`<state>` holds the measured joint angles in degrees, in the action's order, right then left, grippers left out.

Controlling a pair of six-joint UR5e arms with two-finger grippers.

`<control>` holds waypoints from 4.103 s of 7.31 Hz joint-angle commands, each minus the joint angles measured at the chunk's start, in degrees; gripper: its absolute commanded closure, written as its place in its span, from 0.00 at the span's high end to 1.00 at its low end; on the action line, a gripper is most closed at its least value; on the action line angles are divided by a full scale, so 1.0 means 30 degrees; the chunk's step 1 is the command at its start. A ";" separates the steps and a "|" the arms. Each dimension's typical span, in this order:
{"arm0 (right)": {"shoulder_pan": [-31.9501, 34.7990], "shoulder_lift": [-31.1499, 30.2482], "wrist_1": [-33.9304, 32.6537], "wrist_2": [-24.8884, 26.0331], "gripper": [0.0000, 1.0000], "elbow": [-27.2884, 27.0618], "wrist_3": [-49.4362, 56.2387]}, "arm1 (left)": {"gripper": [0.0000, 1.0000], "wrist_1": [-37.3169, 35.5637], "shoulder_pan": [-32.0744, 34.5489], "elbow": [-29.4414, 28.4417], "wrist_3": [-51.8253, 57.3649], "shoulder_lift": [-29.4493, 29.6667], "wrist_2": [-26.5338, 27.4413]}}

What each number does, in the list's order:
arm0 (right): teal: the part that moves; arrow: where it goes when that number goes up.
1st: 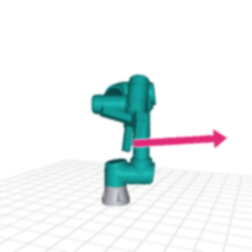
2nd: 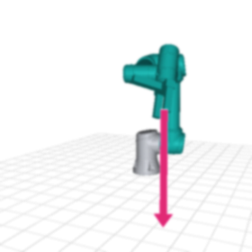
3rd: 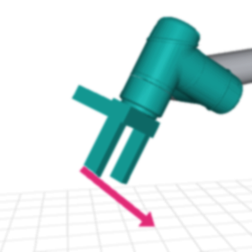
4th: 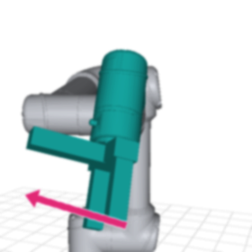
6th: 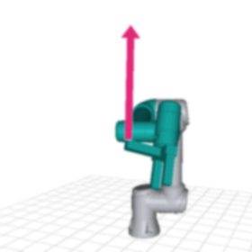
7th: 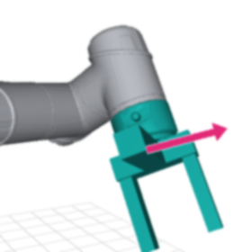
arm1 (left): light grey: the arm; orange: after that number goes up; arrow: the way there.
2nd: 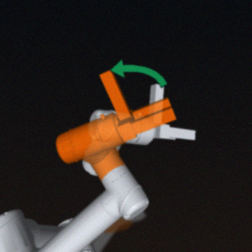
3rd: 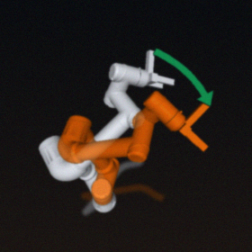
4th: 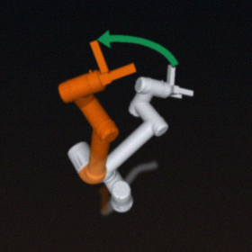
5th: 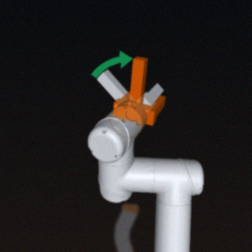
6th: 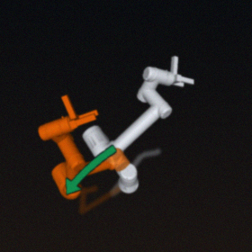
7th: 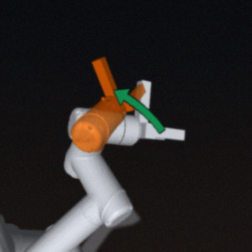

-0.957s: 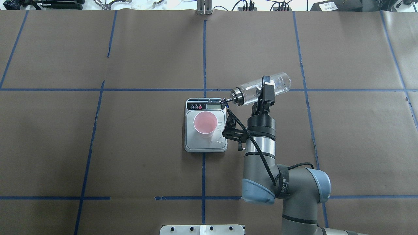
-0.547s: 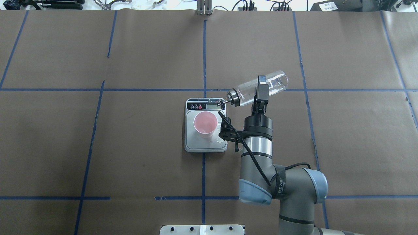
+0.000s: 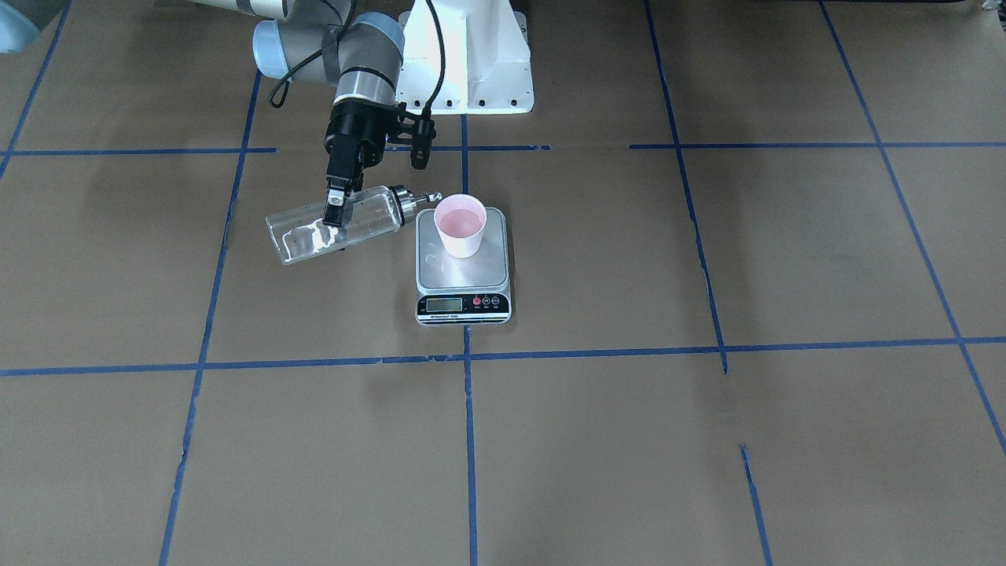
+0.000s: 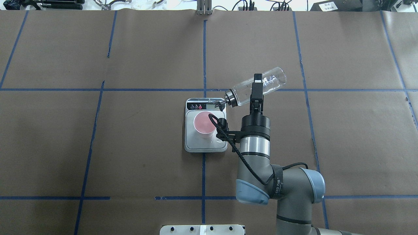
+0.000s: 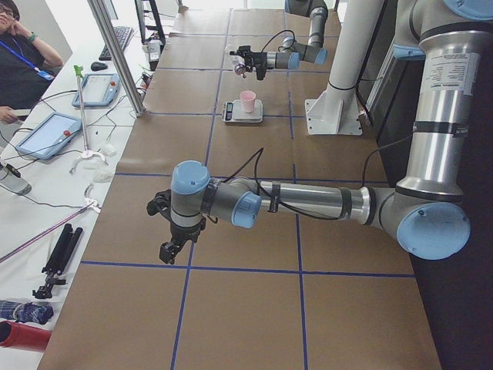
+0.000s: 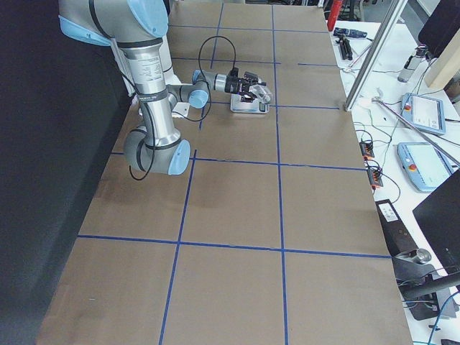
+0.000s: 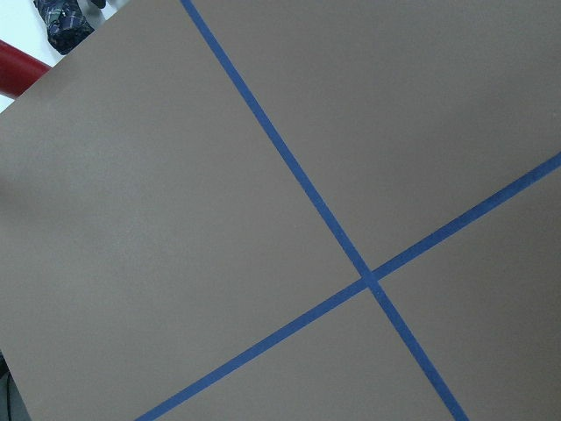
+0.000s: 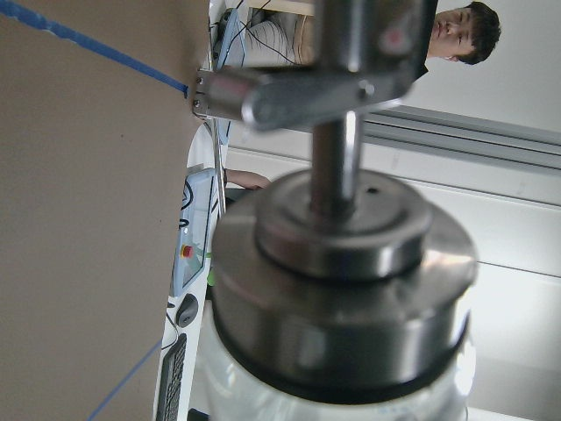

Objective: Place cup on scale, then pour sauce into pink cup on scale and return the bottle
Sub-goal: 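Tilt the bottle spout down over the pink cup with the right gripper, then tilt the bottle back upright with the right gripper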

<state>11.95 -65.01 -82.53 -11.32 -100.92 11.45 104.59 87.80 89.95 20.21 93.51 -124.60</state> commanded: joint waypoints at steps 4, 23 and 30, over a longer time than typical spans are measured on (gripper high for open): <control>-0.0030 0.0633 0.0000 0.1250 0.00 0.1119 0.2244 | 1.00 0.0235 0.0000 -0.0101 0.0000 0.0030 -0.0040; -0.0645 -0.0217 0.3946 0.1429 0.00 0.0709 0.1809 | 1.00 0.0264 0.0000 0.0016 0.0029 0.0119 -0.0070; -0.0616 -0.0011 0.4190 -0.1495 0.00 -0.1337 -0.4730 | 1.00 0.0264 0.0000 -0.0013 0.0029 0.0236 -0.0040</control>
<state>10.11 -65.11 -69.97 -13.17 -103.47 5.63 105.34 87.80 89.88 20.27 94.16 -124.73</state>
